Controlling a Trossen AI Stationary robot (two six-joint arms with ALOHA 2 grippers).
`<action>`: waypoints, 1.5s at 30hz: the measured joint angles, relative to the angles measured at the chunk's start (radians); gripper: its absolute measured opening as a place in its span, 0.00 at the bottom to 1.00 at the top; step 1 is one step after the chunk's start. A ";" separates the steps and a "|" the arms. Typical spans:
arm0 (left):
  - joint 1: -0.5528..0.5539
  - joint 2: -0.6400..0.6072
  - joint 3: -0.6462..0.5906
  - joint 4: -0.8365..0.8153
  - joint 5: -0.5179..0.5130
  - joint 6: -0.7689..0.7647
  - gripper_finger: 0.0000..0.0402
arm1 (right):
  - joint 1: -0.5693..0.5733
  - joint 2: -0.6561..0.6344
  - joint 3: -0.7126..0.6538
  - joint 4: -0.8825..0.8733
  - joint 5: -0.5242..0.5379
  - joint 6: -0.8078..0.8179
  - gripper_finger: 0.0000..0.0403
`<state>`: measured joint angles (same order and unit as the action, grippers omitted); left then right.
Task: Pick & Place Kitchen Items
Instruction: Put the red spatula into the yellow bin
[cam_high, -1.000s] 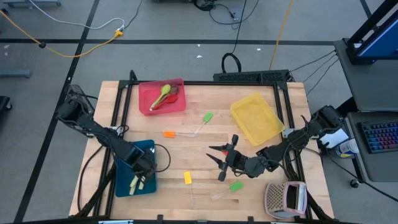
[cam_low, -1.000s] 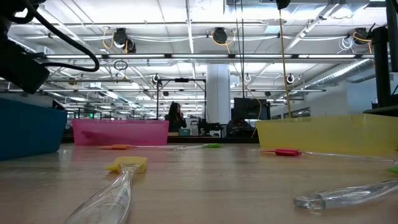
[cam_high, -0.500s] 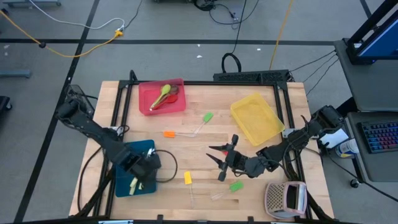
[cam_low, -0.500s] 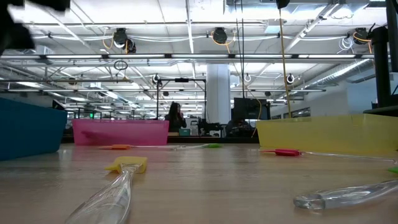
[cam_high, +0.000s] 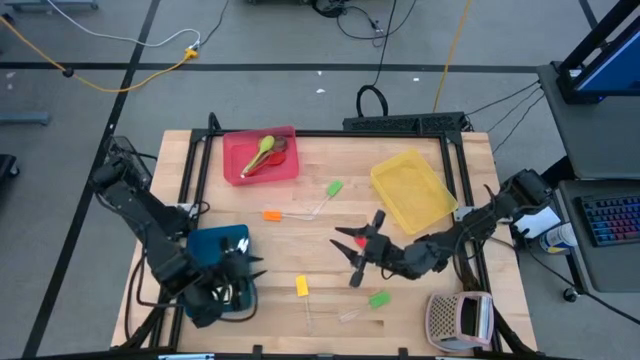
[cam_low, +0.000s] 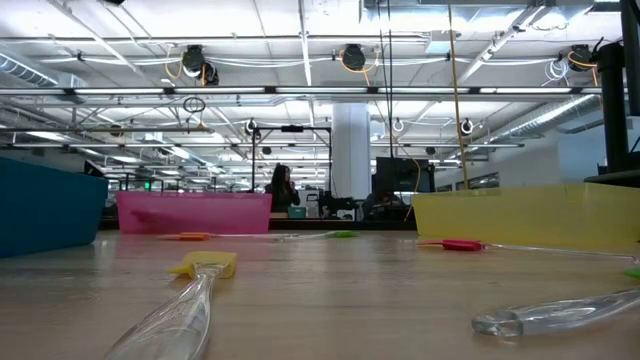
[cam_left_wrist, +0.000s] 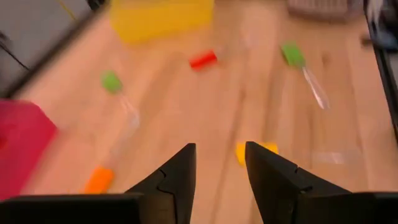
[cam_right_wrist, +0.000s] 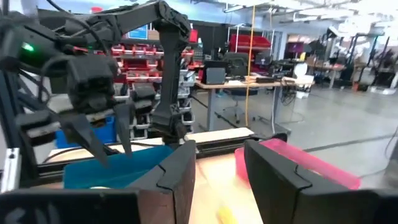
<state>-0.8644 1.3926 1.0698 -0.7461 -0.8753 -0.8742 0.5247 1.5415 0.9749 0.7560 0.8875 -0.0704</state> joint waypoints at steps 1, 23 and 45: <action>-0.007 0.000 0.000 0.013 -0.045 -0.003 0.36 | -0.004 0.000 0.000 0.015 0.000 -0.028 0.32; -0.006 0.219 -0.155 0.350 -0.142 -0.024 0.36 | -0.105 0.001 0.000 -0.377 -0.002 0.123 0.44; 0.068 0.222 -0.154 0.385 -0.131 0.020 0.36 | -0.288 0.036 -0.001 -1.376 -0.526 0.871 0.51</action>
<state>-0.7960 1.6150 0.9154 -0.3611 -1.0058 -0.8546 0.2366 1.5771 0.9734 -0.6200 0.3618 0.8001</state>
